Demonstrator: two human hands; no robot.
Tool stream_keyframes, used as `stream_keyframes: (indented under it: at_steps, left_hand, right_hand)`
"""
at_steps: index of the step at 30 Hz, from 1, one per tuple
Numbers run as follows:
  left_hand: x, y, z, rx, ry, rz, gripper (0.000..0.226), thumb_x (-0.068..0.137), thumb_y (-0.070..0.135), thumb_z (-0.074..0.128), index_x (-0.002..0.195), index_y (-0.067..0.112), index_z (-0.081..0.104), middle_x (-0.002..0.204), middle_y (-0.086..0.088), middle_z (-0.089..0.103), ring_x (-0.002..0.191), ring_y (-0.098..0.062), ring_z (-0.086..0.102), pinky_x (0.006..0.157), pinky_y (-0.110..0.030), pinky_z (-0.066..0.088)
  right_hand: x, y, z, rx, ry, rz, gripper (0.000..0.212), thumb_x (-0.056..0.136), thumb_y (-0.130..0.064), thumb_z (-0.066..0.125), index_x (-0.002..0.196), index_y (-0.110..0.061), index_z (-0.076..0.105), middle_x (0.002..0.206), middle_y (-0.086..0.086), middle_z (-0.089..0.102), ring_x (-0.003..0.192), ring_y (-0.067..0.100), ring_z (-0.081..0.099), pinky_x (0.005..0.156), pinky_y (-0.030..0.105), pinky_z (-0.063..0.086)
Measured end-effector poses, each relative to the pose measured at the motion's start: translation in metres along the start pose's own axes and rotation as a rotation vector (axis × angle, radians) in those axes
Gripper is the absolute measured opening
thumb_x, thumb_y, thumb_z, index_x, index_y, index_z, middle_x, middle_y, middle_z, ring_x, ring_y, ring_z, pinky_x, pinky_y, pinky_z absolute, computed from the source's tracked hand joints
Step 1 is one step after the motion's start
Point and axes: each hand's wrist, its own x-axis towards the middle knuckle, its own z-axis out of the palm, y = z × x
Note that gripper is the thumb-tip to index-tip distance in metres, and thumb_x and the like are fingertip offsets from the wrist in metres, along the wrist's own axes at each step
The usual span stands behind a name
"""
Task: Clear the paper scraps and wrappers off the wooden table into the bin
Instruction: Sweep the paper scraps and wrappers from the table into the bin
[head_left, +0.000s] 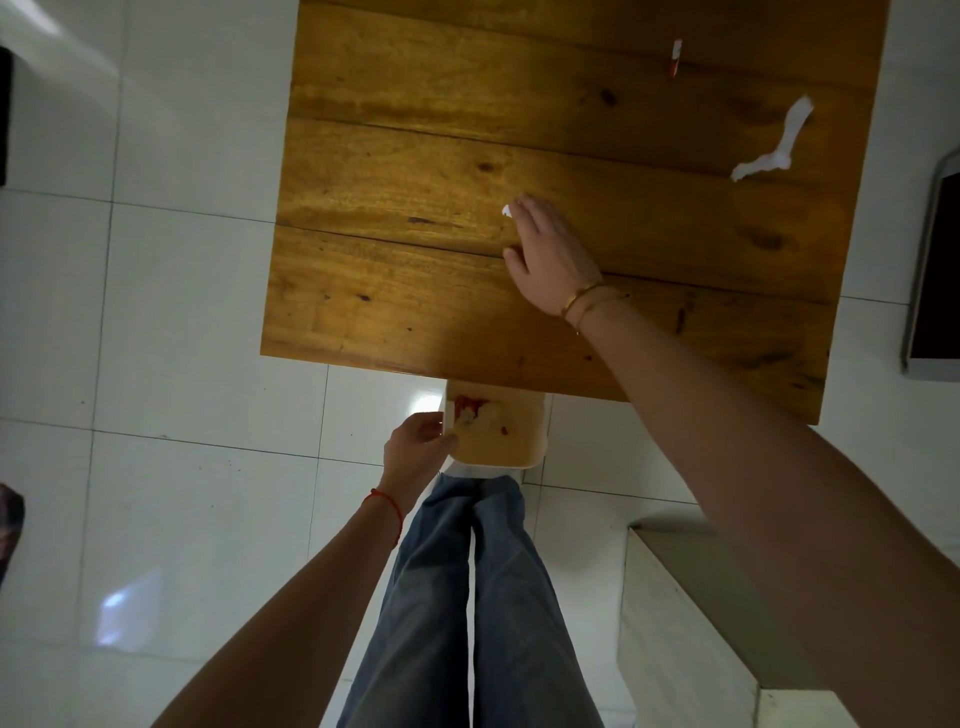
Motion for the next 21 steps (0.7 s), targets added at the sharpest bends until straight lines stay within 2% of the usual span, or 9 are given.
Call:
stream_keyframes:
  at_steps: [3,9,13,17,21]
  left_hand:
    - [-0.002,0.001,0.000,0.022,0.006,0.006,0.018,0.079,0.022,0.068,0.096,0.025,0.063,0.094,0.006,0.067,0.086,-0.014,0.063,0.081,-0.029,0.050]
    - [-0.012,0.001,-0.001,0.078,0.003,0.011,0.015,0.080,0.025,0.068,0.094,0.023,0.064,0.094,0.002,0.068,0.090,-0.019,0.063,0.086,-0.033,0.050]
    - [-0.027,0.001,-0.004,0.099,-0.009,0.007,0.023,0.081,0.029,0.069,0.100,0.016,0.067,0.097,0.000,0.067,0.091,-0.021,0.063,0.090,-0.036,0.051]
    - [-0.048,0.003,-0.008,0.118,-0.022,0.011,0.031,0.079,0.025,0.070,0.106,0.010,0.067,0.100,-0.006,0.070,0.095,-0.025,0.064,0.090,-0.039,0.053]
    - [-0.076,0.009,-0.013,0.135,-0.025,0.016,0.035,0.076,0.016,0.069,0.109,0.009,0.068,0.107,-0.009,0.070,0.100,-0.027,0.063,0.094,-0.042,0.051]
  right_hand:
    - [-0.025,-0.004,0.008,0.008,0.001,-0.084,0.053,0.098,-0.026,0.037,0.147,-0.009,0.025,0.155,0.012,0.024,0.144,0.025,0.018,0.119,0.037,0.014]
    - [-0.118,-0.020,0.044,-0.074,-0.105,-0.247,0.051,0.100,-0.032,0.030,0.147,-0.013,0.024,0.156,0.009,0.024,0.145,0.023,0.016,0.119,0.039,0.012]
    - [-0.181,-0.034,0.070,0.000,-0.179,-0.298,0.049,0.100,-0.030,0.032,0.143,-0.009,0.034,0.149,0.012,0.037,0.139,0.026,0.032,0.118,0.037,0.017]
    - [-0.224,-0.046,0.078,0.102,-0.155,-0.217,0.047,0.099,-0.029,0.034,0.142,-0.010,0.037,0.146,0.010,0.041,0.134,0.023,0.037,0.116,0.038,0.026]
    - [-0.249,-0.055,0.061,0.242,-0.034,-0.051,0.046,0.099,-0.027,0.039,0.141,-0.009,0.039,0.143,0.010,0.044,0.133,0.023,0.038,0.113,0.037,0.032]
